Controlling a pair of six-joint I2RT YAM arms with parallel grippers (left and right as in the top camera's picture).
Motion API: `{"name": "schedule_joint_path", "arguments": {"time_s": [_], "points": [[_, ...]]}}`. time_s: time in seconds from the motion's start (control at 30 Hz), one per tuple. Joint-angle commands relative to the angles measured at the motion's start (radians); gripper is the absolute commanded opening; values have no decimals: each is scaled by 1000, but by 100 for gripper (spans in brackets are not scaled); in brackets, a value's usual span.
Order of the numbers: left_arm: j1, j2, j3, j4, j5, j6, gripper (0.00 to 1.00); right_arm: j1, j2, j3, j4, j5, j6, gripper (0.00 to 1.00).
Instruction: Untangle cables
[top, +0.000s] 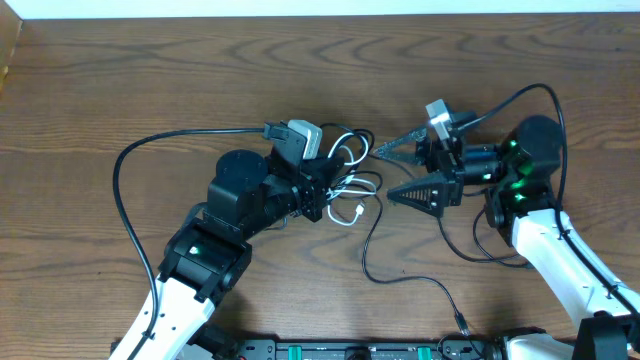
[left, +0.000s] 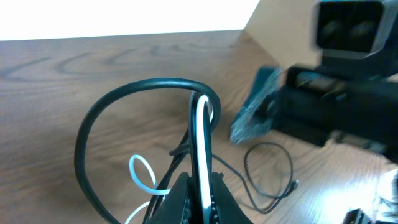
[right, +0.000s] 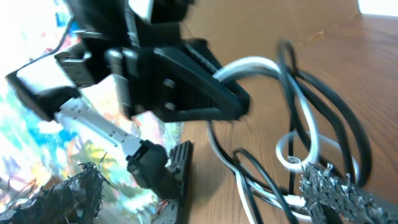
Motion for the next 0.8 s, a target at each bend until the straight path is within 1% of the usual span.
{"name": "schedule_joint_path", "arguments": {"time_s": [0.0,0.13,0.27,0.37,0.53,0.6,0.77], "points": [[2,-2,13,42,38,-43,8,32,-3,5,-127,68,-169,99],[2,-2,13,56,43,-46,8,68,-3,5,-218,124,-252,99],[2,-2,13,78,108,-46,8,97,-3,5,-242,167,-282,99],[2,-2,13,95,113,-46,8,120,-3,5,-266,178,-310,99],[2,-2,13,110,113,-46,8,154,-3,5,-340,215,-362,95],[2,-2,13,115,113,-46,8,162,-3,5,-362,247,-365,90],[2,-2,13,117,113,-61,8,165,-3,5,-364,268,-365,62]]}}
